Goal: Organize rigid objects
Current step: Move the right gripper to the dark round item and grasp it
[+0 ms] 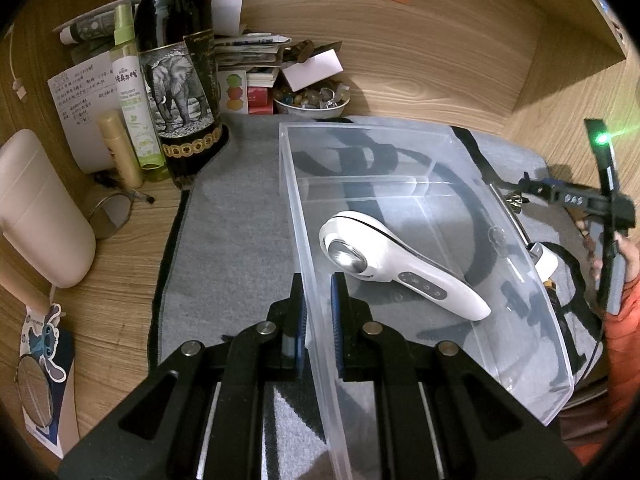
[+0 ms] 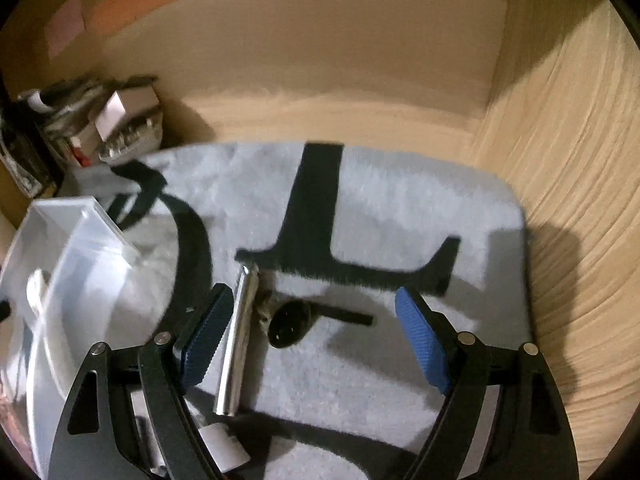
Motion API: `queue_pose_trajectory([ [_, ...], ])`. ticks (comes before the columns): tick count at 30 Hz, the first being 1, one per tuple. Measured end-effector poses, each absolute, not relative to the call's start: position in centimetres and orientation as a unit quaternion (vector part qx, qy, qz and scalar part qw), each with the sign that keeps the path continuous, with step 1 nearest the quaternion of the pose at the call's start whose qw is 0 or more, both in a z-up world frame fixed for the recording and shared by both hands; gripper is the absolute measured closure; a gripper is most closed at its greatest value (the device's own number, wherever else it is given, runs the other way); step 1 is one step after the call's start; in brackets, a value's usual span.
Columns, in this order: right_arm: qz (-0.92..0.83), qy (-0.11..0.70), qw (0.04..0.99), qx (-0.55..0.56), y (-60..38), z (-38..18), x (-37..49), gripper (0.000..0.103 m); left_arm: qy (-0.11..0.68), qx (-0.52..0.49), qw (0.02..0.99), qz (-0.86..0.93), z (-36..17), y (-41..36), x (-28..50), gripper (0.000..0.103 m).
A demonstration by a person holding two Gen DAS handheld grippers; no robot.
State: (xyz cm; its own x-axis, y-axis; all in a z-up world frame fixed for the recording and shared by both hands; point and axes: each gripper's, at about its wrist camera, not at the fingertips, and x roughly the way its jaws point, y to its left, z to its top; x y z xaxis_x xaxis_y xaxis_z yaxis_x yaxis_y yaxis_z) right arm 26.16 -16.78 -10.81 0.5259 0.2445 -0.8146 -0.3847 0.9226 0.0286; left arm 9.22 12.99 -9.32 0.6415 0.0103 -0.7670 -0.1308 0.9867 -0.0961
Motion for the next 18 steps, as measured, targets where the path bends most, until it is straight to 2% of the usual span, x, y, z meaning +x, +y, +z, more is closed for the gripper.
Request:
queue_pose_trajectory([
  [4,0.187,0.47,0.859,-0.077,-16.7,-12.2,26.7,0.036,0.422,-0.071,0.903,0.039,-9.3,13.0,9.2,0.092],
  [8,0.194,0.478,0.853,-0.083,-16.3,-12.9,26.8,0.043,0.422,-0.072,0.903,0.039,-9.3,13.0,9.2,0.092],
  [11,0.2,0.472,0.853,-0.097,-15.9,-13.1,26.7,0.055,0.422,-0.072,0.903,0.039,-9.3,13.1,9.2,0.092],
  [14,0.205,0.469,0.853,-0.104,-15.8,-12.9,26.6,0.07,0.422,-0.071,0.903,0.038,-9.3,13.0,9.2,0.092],
  [18,0.207,0.46,0.856,-0.111,-15.9,-12.4,26.3,0.071,0.422,-0.071,0.903,0.038,-9.3,13.1,9.2,0.092],
])
